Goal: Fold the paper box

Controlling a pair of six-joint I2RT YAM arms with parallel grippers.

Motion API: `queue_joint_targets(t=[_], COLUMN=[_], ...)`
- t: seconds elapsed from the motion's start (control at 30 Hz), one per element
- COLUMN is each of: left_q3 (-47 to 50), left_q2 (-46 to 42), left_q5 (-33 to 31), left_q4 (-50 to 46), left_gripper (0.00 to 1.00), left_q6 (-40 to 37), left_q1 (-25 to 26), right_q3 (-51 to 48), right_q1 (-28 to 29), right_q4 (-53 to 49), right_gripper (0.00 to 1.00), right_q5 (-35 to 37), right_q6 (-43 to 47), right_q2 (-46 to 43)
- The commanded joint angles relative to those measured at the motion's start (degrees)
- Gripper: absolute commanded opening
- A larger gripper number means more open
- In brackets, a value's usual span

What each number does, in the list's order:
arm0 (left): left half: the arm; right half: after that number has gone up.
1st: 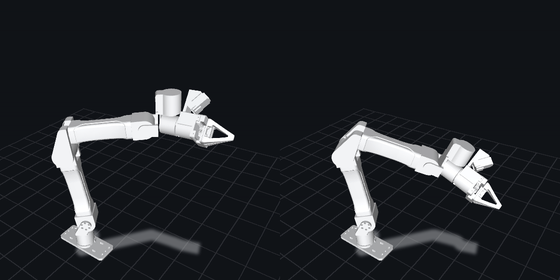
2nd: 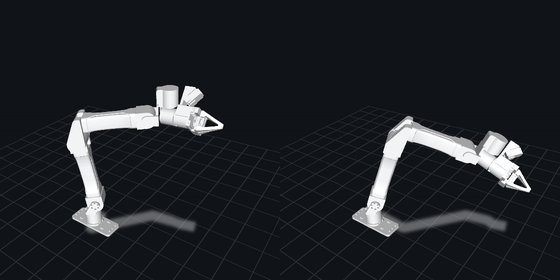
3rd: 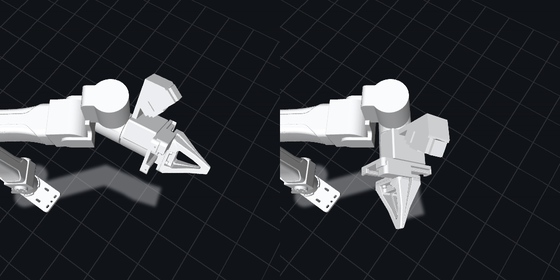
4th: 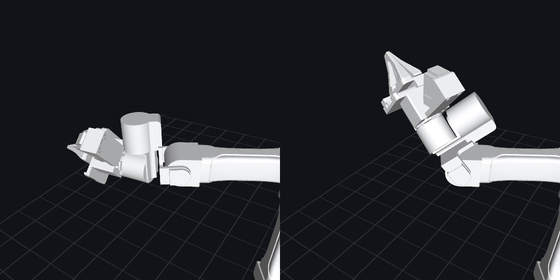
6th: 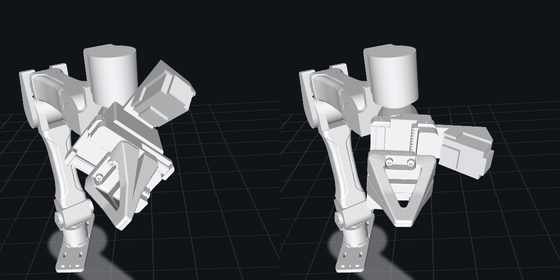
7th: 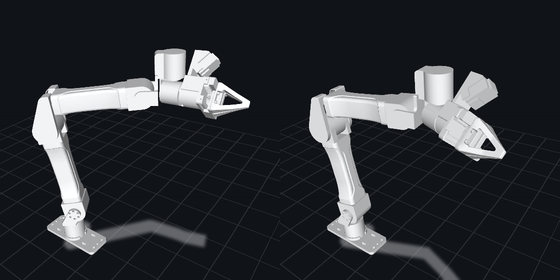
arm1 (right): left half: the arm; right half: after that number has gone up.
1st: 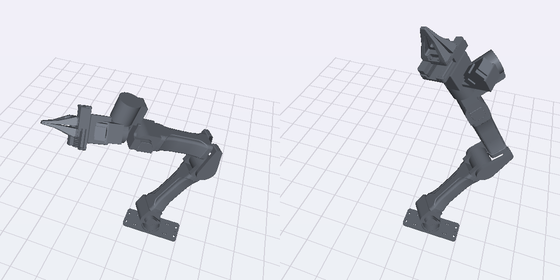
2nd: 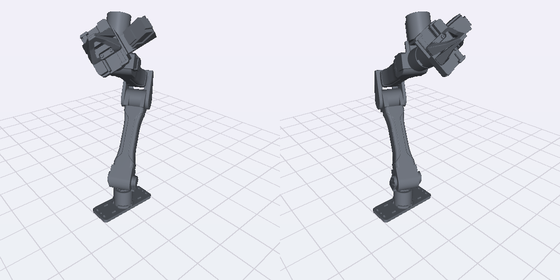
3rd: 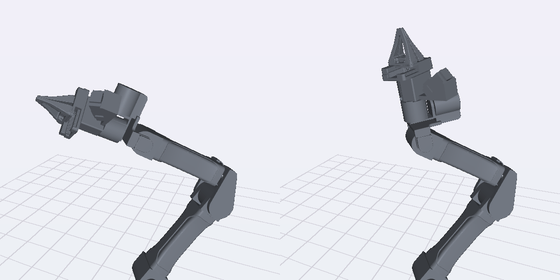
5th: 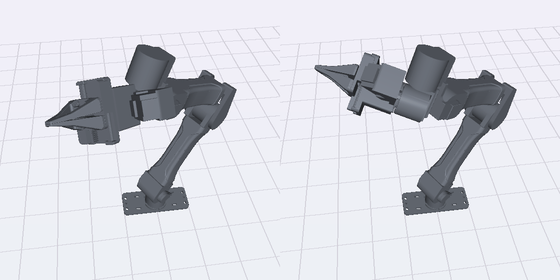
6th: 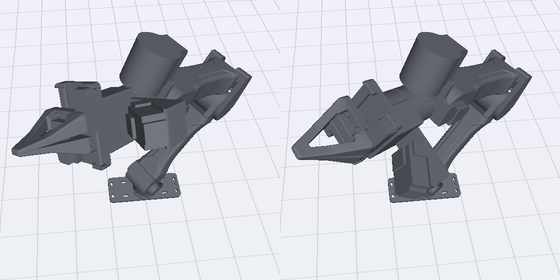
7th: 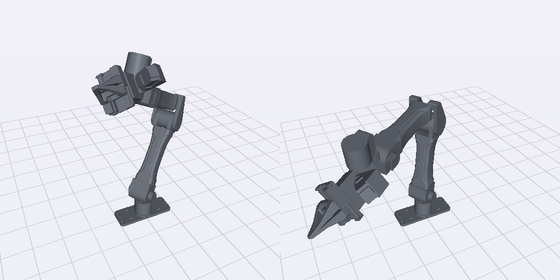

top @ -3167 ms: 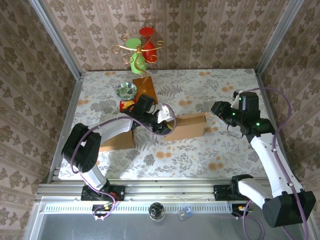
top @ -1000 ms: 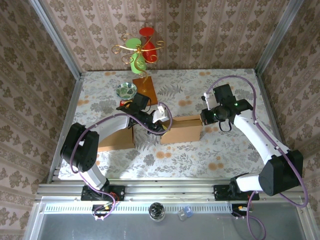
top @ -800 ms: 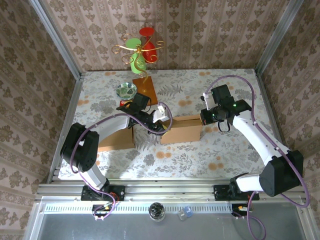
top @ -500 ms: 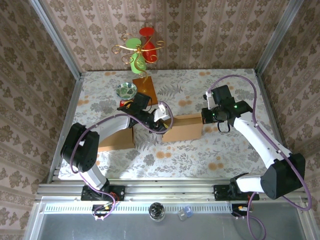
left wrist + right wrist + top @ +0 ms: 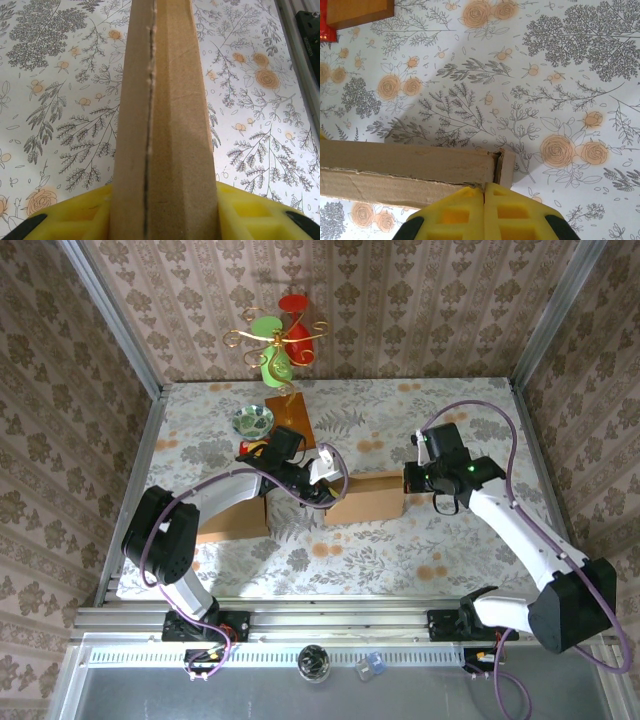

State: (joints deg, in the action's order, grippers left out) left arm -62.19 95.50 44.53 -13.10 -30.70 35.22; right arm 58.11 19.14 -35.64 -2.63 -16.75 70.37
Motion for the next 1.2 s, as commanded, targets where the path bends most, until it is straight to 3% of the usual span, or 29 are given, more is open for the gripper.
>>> queue_joint_targets(t=[0.0, 0.4, 0.7, 0.83, 0.9, 1.17], left_q3=[1.7, 12.4, 15.1, 13.8, 12.5, 2.6], left_q2=[-2.8, -13.0, -18.4, -22.3, -23.4, -21.2], left_q5=[-2.9, -10.7, -16.1, -20.8, -21.2, -16.0], left_q4=[3.8, 17.5, 18.0, 14.9, 10.9, -10.4], left_gripper=[0.41, 0.61, 0.64, 0.66, 0.62, 0.52], left_q6=[3.2, 15.4, 19.8, 24.7, 25.5, 22.5], left_q1=[-0.6, -0.5, -0.2, -0.7, -1.3, -2.8], right_q3=[-2.7, -2.4, -3.6, -3.5, -3.3, -2.9], right_q1=[1.4, 4.8, 7.0, 7.2, 7.3, 7.4], right_q4=[0.2, 0.5, 1.1, 1.0, 1.0, 0.8], right_gripper=[0.0, 0.0, 0.0, 0.0, 0.0, 0.0], right_q5=[3.8, 8.9, 11.8, 12.1, 11.9, 11.4], right_q6=[-1.2, -3.7, -5.6, -6.2, -6.1, -6.3], right_q2=[-2.3, -2.8, -3.5, -3.9, -3.9, -3.3])
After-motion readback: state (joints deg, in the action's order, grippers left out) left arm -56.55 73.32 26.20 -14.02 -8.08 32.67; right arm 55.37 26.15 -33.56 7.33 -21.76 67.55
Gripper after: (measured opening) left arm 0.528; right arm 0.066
